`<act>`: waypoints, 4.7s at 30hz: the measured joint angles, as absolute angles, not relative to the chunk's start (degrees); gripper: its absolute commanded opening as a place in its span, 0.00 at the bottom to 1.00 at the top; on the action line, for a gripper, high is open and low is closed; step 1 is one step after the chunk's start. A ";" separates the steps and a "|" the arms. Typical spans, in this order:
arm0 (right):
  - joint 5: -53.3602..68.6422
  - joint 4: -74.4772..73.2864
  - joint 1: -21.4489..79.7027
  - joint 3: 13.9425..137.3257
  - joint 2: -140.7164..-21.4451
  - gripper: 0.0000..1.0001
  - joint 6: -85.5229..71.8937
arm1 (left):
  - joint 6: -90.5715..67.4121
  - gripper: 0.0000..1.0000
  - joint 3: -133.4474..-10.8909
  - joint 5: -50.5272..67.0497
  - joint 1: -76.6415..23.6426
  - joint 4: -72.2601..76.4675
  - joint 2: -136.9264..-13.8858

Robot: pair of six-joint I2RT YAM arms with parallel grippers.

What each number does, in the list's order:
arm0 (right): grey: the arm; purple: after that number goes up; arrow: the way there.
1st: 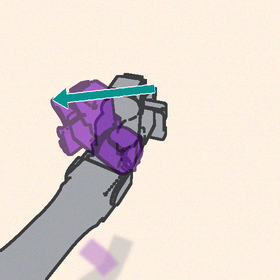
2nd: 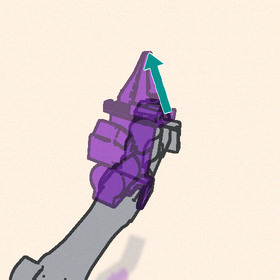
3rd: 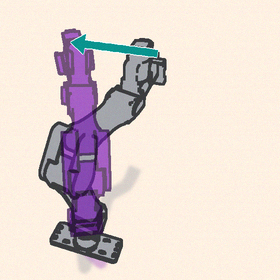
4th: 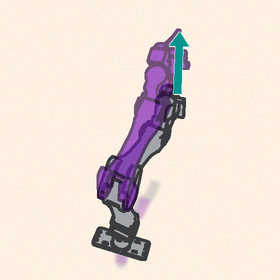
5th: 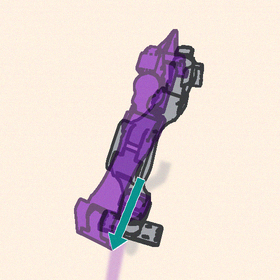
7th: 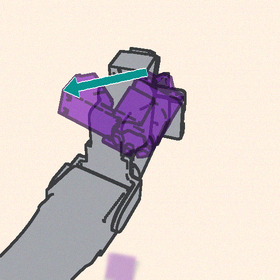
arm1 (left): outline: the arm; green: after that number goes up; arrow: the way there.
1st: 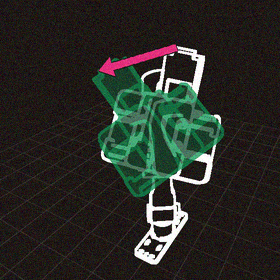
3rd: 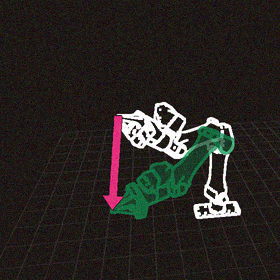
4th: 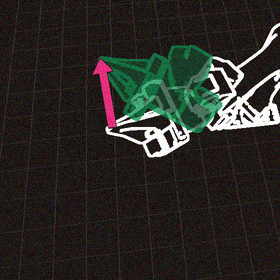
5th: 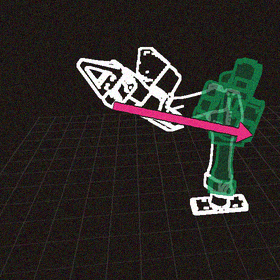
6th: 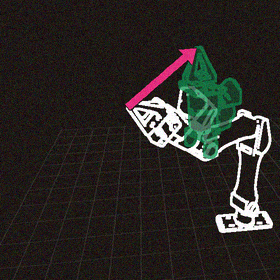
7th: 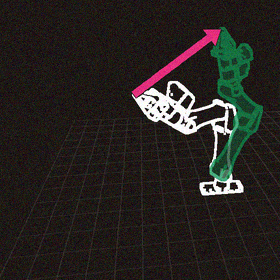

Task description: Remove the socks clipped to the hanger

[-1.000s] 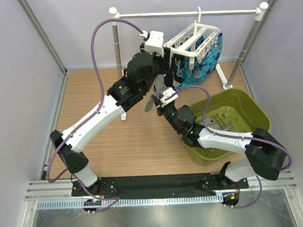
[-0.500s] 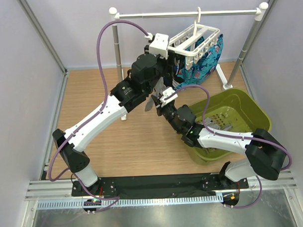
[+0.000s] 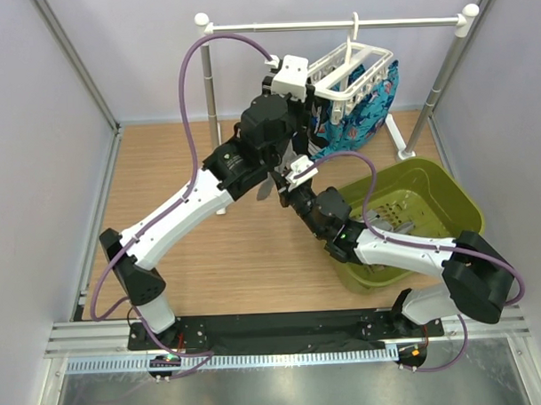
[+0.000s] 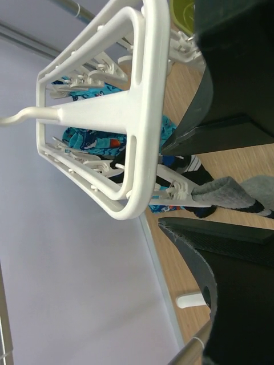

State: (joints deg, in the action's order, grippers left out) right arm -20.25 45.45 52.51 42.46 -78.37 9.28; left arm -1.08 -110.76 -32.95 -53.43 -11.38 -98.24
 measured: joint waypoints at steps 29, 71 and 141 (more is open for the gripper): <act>-20.21 44.88 53.01 42.52 -76.73 0.01 9.26 | 2.46 0.00 -115.83 -37.47 -54.76 -11.40 -103.02; -50.30 -42.76 44.36 65.36 -52.45 0.08 -27.20 | -6.55 0.57 -112.90 -28.93 -54.76 -16.27 -96.77; -5.50 48.53 28.77 43.64 -78.85 0.01 -1.08 | -33.21 0.95 -77.49 23.29 -20.80 -4.05 -77.12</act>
